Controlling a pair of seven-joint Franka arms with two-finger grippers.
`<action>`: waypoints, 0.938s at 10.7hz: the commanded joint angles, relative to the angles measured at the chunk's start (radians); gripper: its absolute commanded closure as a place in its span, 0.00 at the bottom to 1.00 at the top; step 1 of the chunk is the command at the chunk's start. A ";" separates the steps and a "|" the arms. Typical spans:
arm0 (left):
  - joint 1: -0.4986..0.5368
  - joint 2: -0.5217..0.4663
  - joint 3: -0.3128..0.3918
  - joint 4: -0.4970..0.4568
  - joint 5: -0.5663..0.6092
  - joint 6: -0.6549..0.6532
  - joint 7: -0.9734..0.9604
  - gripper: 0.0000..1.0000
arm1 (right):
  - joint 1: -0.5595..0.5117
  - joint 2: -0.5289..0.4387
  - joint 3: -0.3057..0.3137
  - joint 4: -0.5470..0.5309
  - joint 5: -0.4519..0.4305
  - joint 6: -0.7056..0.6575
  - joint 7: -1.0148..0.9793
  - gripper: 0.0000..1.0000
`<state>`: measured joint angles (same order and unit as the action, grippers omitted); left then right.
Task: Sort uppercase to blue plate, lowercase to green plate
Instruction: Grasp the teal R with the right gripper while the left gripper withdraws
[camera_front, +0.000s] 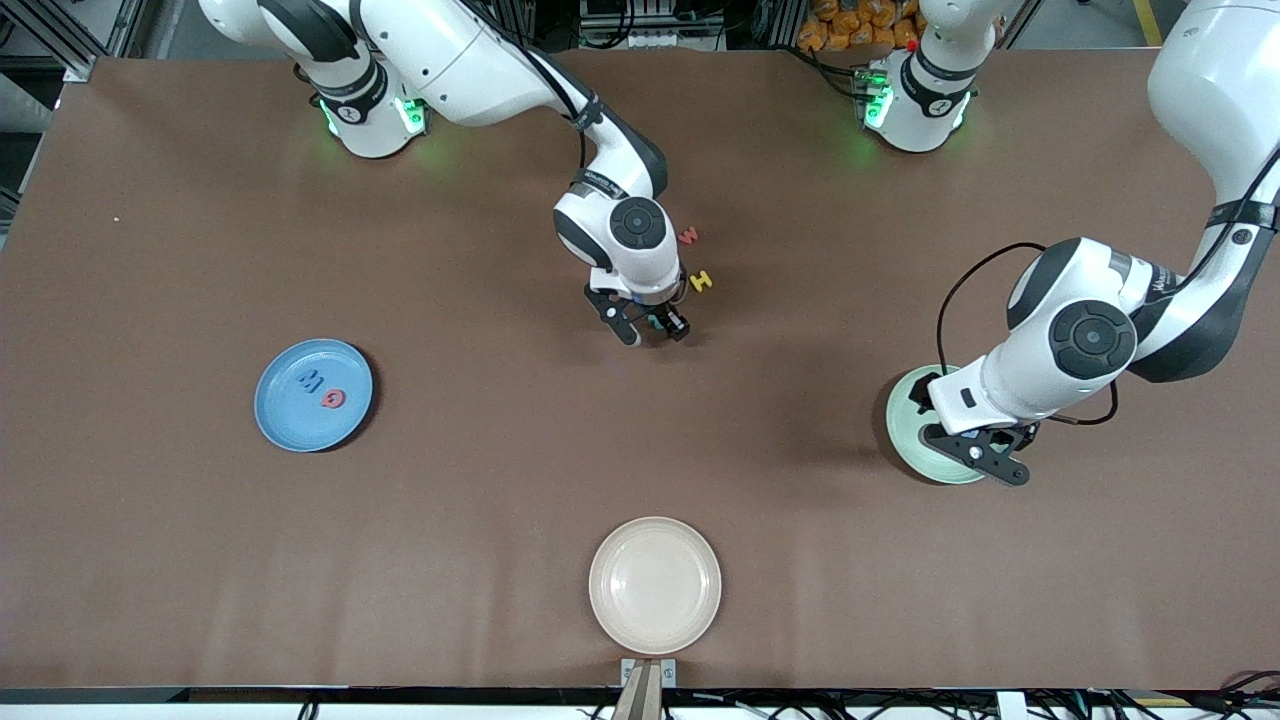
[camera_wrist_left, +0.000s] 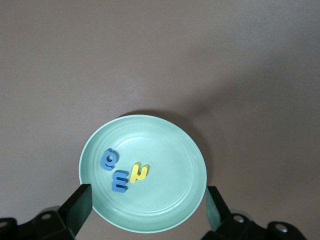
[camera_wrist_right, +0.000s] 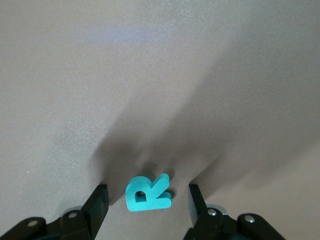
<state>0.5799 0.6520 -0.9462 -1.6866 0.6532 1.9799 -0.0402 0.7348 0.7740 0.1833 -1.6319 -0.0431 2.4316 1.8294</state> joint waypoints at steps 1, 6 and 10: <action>-0.084 -0.018 0.026 0.007 -0.026 -0.018 -0.010 0.00 | 0.009 0.021 0.001 0.024 0.011 -0.003 0.016 0.32; -0.239 -0.092 0.182 0.005 -0.133 -0.018 -0.069 0.00 | 0.000 0.016 -0.001 0.024 -0.001 -0.011 -0.031 0.42; -0.299 -0.123 0.240 0.001 -0.203 -0.019 -0.069 0.00 | -0.005 0.011 -0.002 0.023 -0.003 -0.026 -0.067 0.46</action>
<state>0.3121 0.5677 -0.7382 -1.6779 0.4950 1.9790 -0.1101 0.7350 0.7741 0.1828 -1.6234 -0.0440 2.4259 1.7909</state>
